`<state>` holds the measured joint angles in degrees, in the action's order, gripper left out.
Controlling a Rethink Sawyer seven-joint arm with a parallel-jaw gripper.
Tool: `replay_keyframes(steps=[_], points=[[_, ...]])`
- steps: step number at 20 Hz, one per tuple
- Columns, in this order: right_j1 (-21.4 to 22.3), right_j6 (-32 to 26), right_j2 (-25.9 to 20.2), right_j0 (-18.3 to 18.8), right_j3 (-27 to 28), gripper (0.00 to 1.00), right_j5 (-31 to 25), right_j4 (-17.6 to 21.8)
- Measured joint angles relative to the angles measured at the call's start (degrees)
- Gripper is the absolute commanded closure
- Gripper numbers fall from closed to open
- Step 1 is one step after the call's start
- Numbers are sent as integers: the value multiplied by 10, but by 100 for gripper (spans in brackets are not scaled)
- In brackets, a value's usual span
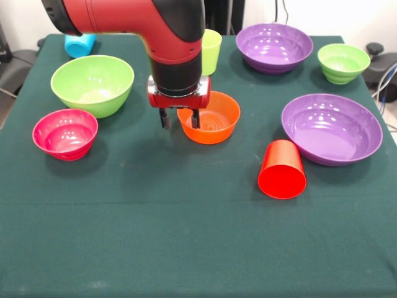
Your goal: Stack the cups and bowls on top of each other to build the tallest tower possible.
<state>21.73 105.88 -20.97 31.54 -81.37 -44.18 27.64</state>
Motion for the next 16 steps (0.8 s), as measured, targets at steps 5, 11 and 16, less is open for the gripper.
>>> replay_keyframes(steps=[5,11,16], points=[[-16,0,0,-2,8,0,0,3],[-15,0,0,-2,2,0,-10,27],[12,0,0,3,-24,0,-36,42]])
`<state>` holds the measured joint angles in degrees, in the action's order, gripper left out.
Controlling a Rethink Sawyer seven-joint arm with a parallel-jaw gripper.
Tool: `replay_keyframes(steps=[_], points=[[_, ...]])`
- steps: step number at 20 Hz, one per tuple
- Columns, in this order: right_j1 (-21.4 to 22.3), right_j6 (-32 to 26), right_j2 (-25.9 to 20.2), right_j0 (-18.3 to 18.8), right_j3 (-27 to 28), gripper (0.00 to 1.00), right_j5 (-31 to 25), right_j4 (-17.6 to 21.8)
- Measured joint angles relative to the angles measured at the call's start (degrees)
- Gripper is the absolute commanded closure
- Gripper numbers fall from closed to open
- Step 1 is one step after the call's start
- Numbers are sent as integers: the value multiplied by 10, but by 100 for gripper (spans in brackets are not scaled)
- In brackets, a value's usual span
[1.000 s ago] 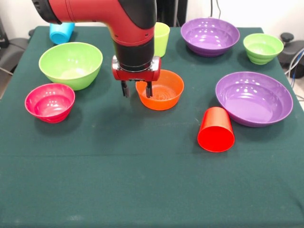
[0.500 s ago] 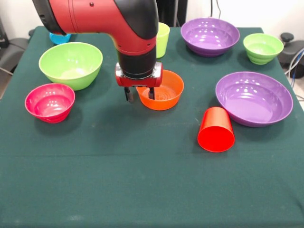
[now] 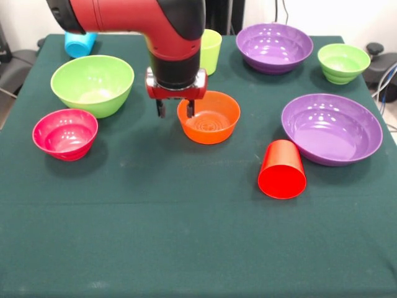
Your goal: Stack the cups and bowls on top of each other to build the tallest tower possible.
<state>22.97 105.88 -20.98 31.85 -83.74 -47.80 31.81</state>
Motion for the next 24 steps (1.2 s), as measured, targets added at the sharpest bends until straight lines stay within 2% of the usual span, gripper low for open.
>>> replay_keyframes(steps=[4,5,24], points=[[14,0,0,1,-9,0,-6,7],[20,0,0,1,-12,100,-6,11],[40,0,-4,12,-38,100,-6,25]])
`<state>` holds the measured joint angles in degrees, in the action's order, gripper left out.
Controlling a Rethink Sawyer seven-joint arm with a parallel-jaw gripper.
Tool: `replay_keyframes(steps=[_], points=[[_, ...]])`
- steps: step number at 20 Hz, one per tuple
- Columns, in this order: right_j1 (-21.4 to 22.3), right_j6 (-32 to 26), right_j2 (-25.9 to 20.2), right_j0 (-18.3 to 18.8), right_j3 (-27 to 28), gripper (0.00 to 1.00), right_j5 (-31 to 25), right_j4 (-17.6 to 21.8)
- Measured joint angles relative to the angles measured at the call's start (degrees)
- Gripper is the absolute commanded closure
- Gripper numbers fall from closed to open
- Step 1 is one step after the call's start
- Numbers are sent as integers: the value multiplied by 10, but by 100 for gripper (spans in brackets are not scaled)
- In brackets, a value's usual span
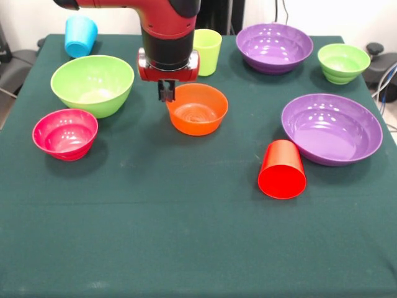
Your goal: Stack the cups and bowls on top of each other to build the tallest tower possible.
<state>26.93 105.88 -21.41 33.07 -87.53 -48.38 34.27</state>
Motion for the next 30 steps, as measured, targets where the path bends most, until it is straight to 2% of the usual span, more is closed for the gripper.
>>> replay_keyframes(steps=[3,16,30], points=[[1,0,-7,12,-6,100,0,-2],[21,0,-67,106,-75,100,-15,-34],[27,0,-118,133,-112,100,-42,-38]])
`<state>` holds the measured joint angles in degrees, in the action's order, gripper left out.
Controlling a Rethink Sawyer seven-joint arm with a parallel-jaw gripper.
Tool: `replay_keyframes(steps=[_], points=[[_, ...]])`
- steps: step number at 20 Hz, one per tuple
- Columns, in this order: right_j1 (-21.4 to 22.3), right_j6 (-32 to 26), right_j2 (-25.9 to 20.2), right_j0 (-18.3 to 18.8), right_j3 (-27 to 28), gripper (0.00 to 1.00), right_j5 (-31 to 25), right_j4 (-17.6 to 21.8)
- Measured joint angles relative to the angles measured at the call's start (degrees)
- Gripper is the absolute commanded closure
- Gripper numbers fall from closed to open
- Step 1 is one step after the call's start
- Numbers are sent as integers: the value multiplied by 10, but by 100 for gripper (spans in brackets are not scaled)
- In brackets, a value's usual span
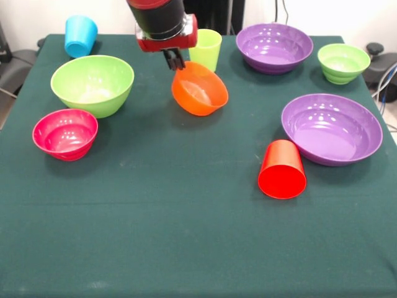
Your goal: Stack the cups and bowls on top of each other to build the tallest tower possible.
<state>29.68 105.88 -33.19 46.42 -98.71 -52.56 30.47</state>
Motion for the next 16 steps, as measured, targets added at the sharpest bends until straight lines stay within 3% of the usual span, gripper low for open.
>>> replay_keyframes(steps=[16], points=[[15,0,-46,50,-24,100,-73,-20]])
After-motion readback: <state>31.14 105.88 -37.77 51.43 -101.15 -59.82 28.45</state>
